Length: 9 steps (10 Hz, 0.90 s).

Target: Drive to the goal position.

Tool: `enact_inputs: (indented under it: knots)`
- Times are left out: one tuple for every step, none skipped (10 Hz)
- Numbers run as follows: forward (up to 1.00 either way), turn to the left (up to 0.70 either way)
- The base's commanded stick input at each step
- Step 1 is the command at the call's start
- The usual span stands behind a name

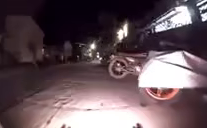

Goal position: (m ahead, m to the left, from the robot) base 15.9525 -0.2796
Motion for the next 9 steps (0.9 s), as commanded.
enact_inputs:
  knots:
    - [0.56,0.10]
    - [0.56,0.14]
    - [0.56,0.11]
    - [0.56,0.02]
    - [0.56,0.00]
    - [0.56,0.00]
    - [0.56,0.00]
    - [0.56,0.00]
    - [0.56,0.00]
